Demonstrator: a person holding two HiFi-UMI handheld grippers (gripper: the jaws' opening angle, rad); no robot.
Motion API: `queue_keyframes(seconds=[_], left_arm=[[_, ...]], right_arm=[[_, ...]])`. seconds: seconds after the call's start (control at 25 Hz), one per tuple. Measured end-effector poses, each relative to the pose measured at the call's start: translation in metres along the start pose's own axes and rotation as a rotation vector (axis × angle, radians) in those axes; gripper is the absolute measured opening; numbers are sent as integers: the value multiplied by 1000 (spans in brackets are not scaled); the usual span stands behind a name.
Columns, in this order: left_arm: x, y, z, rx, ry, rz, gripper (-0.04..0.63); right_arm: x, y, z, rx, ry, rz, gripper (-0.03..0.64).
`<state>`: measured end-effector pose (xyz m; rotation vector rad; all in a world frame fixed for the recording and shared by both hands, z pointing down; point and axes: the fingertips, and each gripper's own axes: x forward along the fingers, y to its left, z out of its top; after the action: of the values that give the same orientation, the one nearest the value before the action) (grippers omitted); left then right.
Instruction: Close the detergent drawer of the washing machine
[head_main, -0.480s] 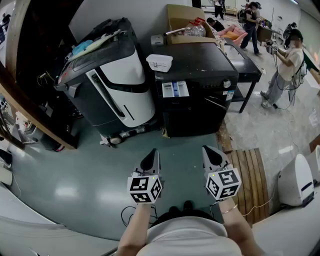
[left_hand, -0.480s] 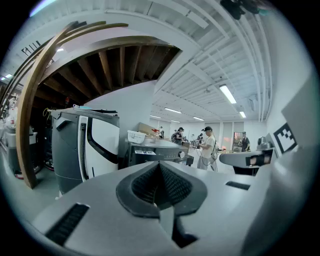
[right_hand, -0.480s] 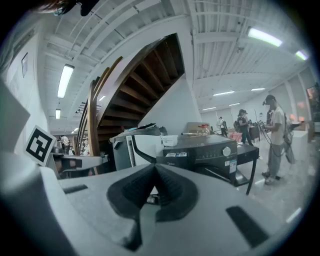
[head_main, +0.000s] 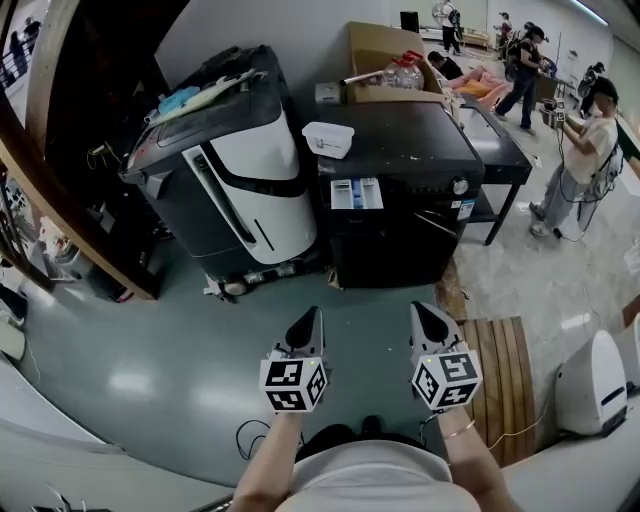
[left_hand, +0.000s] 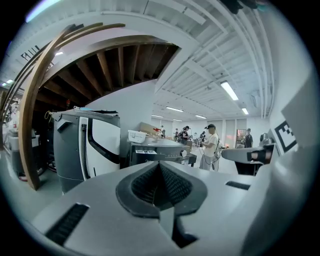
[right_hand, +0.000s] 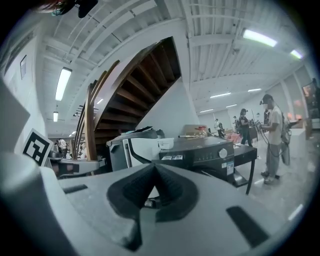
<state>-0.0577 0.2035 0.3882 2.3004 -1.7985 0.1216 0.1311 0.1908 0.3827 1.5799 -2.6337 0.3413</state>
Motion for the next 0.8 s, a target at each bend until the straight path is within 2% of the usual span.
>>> queue_keyframes(seconds=[0.24, 0.4, 0.8], left_arm=[[2, -1, -2, -5, 5, 19, 33], [6, 2, -3, -17, 9, 34, 69], [46, 23, -8, -23, 28, 39, 100]], right_arm=[[4, -8, -1, 0, 17, -1, 6], [11, -6, 0, -1, 33, 20, 44], [52, -20, -11, 24, 75, 4, 83]])
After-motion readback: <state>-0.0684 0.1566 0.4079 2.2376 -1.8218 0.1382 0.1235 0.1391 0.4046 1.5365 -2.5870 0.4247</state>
